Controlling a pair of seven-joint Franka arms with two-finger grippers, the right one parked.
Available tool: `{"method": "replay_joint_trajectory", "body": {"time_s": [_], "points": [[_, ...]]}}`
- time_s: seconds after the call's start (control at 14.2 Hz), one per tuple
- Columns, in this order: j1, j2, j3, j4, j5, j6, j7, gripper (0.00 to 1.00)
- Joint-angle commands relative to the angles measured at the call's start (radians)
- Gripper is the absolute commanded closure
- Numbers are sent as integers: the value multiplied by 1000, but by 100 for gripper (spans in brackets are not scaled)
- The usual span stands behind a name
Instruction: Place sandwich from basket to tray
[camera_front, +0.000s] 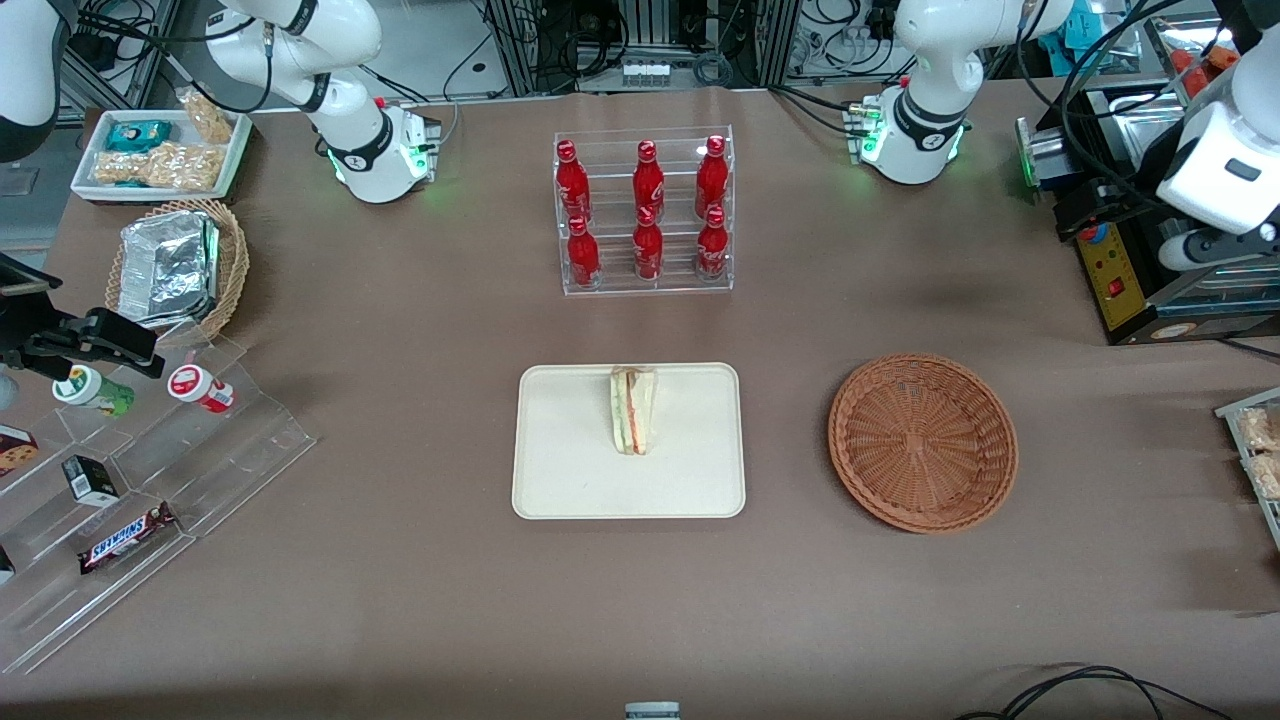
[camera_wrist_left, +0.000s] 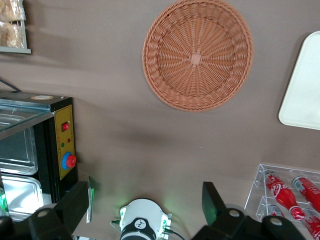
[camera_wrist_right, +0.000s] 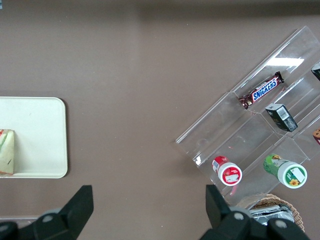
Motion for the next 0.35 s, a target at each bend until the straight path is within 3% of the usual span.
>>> {"method": "replay_joint_trajectory", "body": {"time_s": [0.0,0.28], "points": [[11,-19,-7,22,-13,-26,19,0],[14,-13,-5,33,-14,-25,22,0]]}}
